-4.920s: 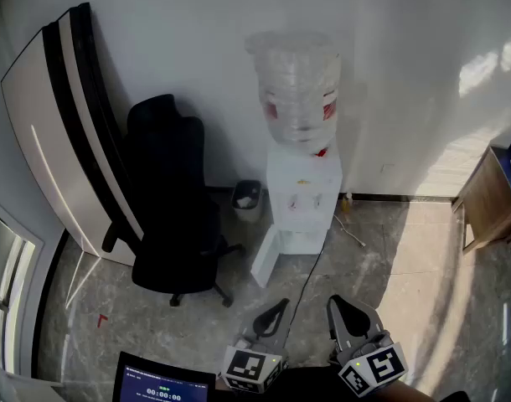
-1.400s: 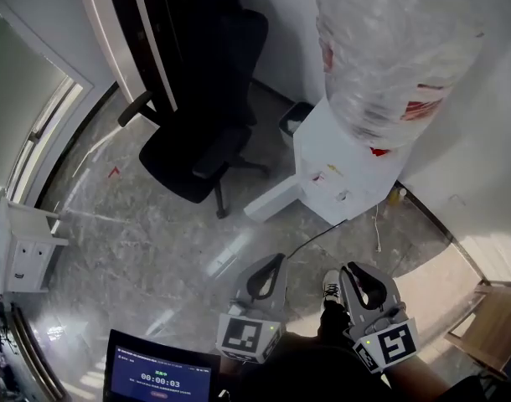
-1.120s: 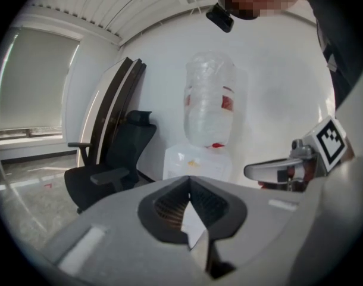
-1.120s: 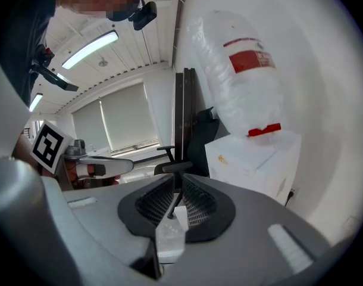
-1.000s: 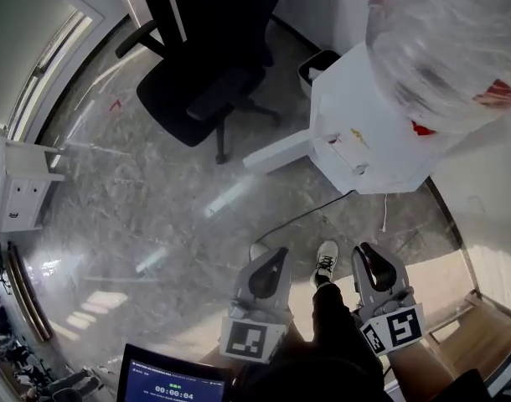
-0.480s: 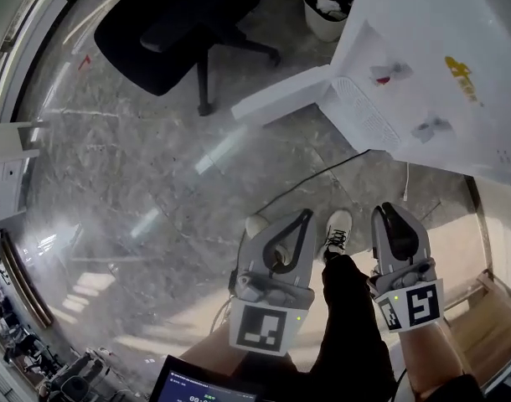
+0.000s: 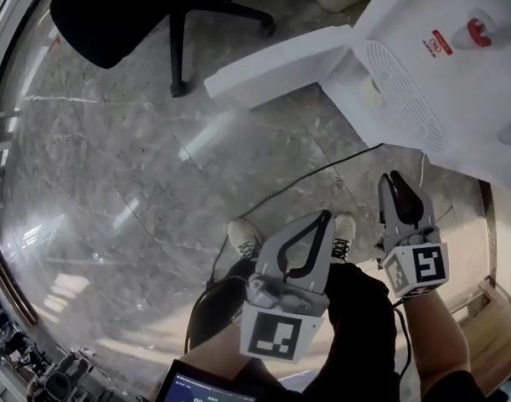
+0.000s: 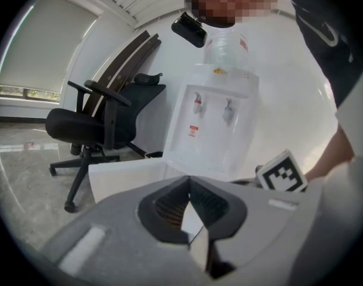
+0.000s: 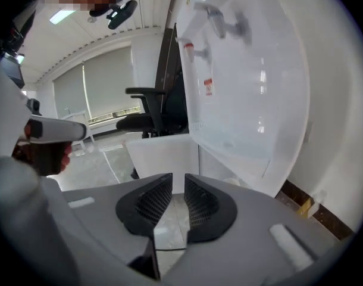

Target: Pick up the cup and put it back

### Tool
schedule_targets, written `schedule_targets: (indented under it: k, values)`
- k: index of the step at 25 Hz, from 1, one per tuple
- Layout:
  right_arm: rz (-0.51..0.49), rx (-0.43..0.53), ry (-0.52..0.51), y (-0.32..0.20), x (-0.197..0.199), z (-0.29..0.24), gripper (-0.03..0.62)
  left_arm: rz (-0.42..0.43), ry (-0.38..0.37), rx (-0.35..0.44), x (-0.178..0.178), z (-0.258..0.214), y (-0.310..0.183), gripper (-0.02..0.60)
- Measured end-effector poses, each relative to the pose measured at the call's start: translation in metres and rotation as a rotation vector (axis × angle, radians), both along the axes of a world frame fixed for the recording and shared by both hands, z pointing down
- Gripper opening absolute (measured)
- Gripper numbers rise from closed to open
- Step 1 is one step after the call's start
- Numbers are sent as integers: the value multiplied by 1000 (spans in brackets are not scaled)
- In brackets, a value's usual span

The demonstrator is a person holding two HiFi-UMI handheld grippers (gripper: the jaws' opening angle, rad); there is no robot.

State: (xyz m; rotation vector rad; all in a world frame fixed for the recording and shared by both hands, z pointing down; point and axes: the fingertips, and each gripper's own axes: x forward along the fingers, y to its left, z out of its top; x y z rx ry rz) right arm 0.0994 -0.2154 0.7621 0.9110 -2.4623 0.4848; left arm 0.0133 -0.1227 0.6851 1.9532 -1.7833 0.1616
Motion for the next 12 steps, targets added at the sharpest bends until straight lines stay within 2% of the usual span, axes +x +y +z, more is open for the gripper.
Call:
schedule_targets:
  k: [4, 8, 10, 12]
  values:
    - [76, -39, -18, -26, 0, 74, 69, 58, -16, 19, 4, 44, 4, 5]
    - [86, -34, 6, -56, 1, 147, 81, 137, -14, 72, -1, 67, -21, 5]
    - [151, -42, 11, -76, 9, 177, 81, 174, -38, 107, -4, 77, -34, 5]
    - [240, -59, -5, -97, 16, 201, 81, 175, -29, 112, -13, 96, -47, 5]
